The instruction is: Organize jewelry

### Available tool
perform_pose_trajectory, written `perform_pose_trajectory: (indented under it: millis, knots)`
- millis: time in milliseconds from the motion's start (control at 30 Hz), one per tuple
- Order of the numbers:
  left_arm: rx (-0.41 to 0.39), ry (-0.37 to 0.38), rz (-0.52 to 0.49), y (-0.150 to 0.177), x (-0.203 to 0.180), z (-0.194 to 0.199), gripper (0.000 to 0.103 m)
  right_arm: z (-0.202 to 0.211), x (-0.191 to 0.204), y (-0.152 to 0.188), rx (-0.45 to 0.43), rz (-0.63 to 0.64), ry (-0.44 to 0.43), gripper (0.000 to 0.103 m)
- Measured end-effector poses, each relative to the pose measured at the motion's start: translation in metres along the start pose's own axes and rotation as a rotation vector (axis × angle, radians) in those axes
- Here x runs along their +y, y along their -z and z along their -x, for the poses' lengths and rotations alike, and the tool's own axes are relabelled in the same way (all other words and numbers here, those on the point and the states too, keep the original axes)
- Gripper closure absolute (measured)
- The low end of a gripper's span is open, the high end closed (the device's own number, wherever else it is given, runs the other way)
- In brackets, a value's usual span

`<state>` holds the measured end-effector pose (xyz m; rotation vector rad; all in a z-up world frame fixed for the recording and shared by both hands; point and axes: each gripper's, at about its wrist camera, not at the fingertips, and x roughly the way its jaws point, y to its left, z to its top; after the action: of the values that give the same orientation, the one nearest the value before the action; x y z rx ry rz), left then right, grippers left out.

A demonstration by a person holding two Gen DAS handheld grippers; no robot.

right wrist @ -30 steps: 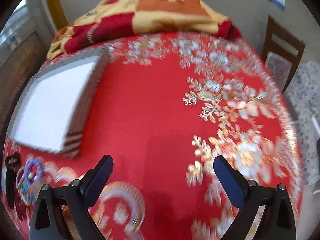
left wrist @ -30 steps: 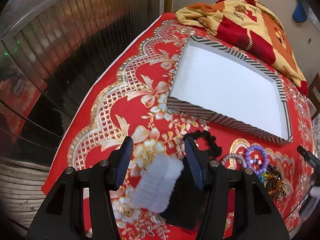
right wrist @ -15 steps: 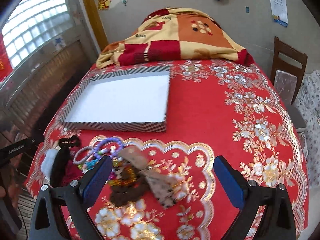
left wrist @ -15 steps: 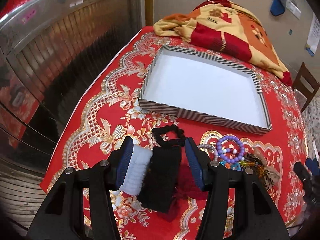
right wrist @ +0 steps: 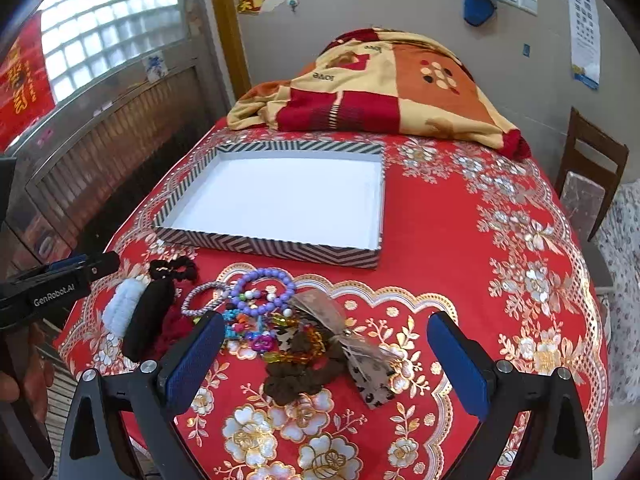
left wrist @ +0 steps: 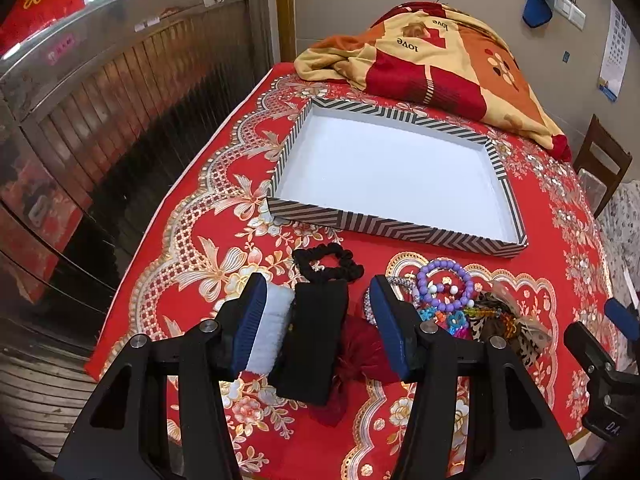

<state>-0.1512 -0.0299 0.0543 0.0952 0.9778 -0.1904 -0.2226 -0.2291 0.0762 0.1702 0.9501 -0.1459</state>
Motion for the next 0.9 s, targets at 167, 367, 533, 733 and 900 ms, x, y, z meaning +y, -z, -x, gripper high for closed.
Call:
perform_pose_trajectory:
  millis: [167,367,533,733,900]
  knots:
    - [0.003,-0.010,0.002,0.003,-0.001,0.003,0.050,0.000,0.003,-0.002,0.008,0.008,-0.018,0.003]
    - [-0.007,-0.031,0.025,0.007,0.000,0.008,0.050,-0.002,0.005,-0.002,0.014,0.027,-0.025,0.003]
    - [-0.008,-0.047,0.038,0.012,-0.002,0.011,0.050,-0.001,0.007,0.001,0.017,0.049,-0.031,0.003]
    - [-0.013,-0.062,0.037,0.017,-0.006,0.016,0.050,0.003,0.004,0.004,0.008,0.057,-0.036,0.003]
    - [-0.010,-0.067,0.043,0.021,-0.007,0.018,0.050,0.005,0.003,0.006,0.008,0.063,-0.036,0.003]
